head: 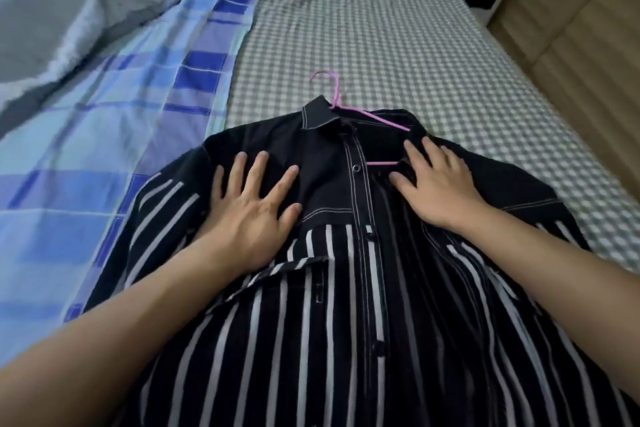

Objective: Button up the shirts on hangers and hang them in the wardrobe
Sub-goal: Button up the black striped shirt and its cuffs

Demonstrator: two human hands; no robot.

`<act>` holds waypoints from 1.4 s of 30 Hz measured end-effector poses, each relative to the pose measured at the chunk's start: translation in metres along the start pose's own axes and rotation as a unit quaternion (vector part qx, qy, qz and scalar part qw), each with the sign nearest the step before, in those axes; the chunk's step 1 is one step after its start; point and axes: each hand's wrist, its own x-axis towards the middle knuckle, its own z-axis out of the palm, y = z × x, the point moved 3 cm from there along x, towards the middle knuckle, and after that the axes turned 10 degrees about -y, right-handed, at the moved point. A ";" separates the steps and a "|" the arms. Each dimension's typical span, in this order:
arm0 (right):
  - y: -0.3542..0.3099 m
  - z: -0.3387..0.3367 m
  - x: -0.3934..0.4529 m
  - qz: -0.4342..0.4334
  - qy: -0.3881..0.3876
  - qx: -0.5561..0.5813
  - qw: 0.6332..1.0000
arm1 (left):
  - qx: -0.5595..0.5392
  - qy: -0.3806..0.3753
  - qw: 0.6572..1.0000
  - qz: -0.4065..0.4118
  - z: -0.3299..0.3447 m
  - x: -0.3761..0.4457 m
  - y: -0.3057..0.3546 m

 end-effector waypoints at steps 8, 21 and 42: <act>-0.030 -0.009 -0.067 -0.045 0.002 0.058 0.997 | -0.073 -0.081 0.994 0.008 -0.032 -0.064 0.014; -0.002 0.080 -0.301 -0.039 0.272 -0.024 0.961 | -0.294 0.125 0.896 -0.309 0.052 -0.304 -0.006; -0.032 0.054 -0.322 -0.273 0.260 0.110 0.920 | -0.052 0.104 0.991 0.059 -0.001 -0.282 0.058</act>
